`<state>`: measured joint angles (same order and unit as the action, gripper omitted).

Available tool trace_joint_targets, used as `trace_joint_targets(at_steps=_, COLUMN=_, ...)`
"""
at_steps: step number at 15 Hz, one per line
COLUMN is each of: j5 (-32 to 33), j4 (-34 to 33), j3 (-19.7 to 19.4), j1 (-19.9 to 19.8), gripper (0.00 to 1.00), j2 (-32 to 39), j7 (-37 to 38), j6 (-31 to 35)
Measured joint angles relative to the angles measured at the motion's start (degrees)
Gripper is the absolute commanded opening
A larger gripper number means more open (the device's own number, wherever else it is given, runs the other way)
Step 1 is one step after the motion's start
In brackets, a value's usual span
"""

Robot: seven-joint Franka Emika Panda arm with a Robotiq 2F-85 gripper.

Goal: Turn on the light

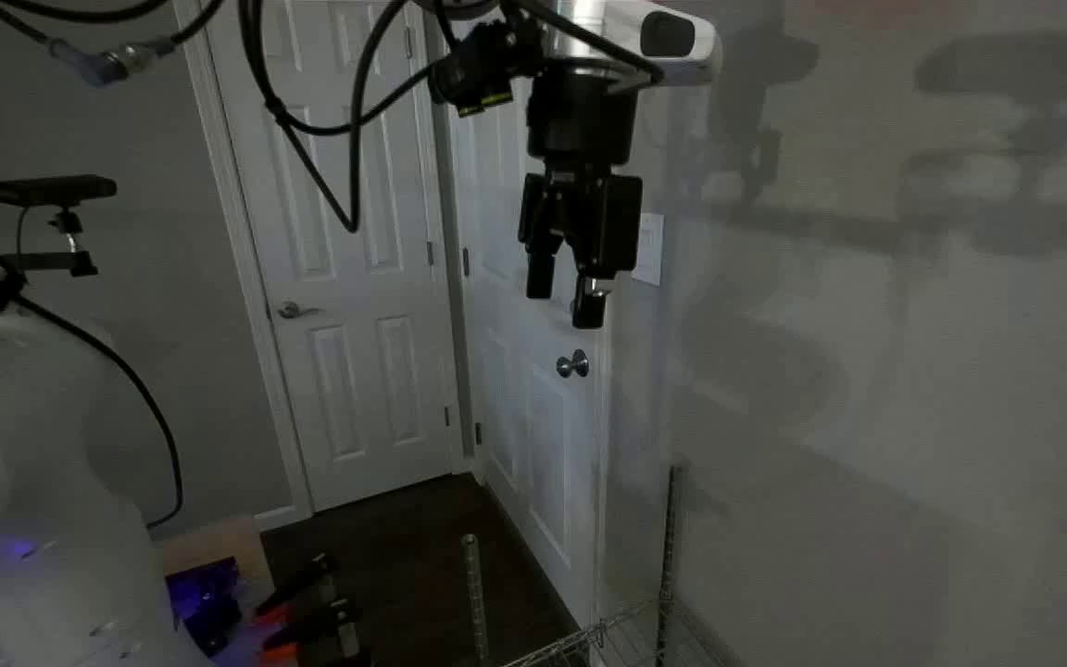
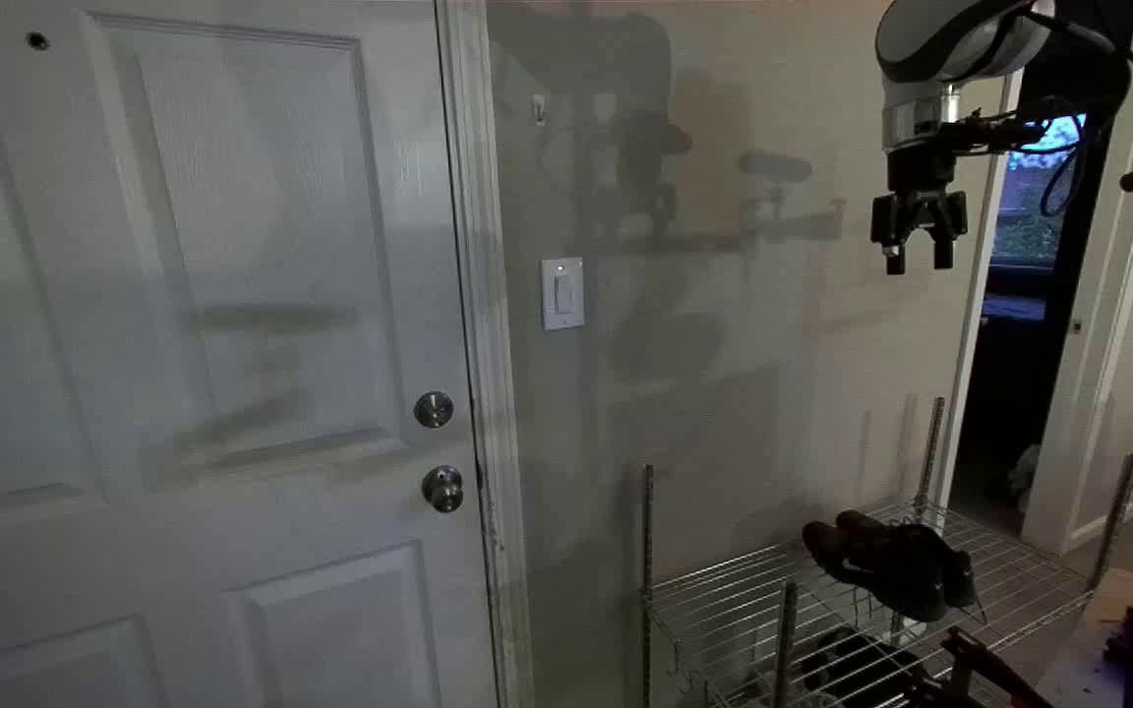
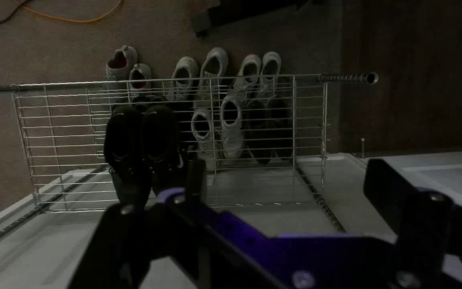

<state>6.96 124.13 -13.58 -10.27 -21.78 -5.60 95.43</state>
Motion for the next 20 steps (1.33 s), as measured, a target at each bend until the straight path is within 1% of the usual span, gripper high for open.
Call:
trace_joint_targets(at_steps=10, j5=-0.12, j4=0.00, j3=0.00, j1=0.00, gripper=1.00, j2=0.01, j7=0.00, j6=0.00)
trace_joint_targets(at_steps=13, j5=-1.68, j4=0.36, j3=0.29, j1=0.52, gripper=1.00, j2=0.27, j7=0.00, j6=0.17)
trace_joint_targets(at_steps=16, j5=-6.38, j4=2.10, j3=1.68, j1=3.33, gripper=1.00, j2=0.75, j7=-0.10, j6=1.52)
trace_joint_targets(at_steps=20, j5=-13.84, j4=5.29, j3=5.94, j1=9.20, gripper=1.00, j2=1.15, j7=-1.66, j6=5.30)
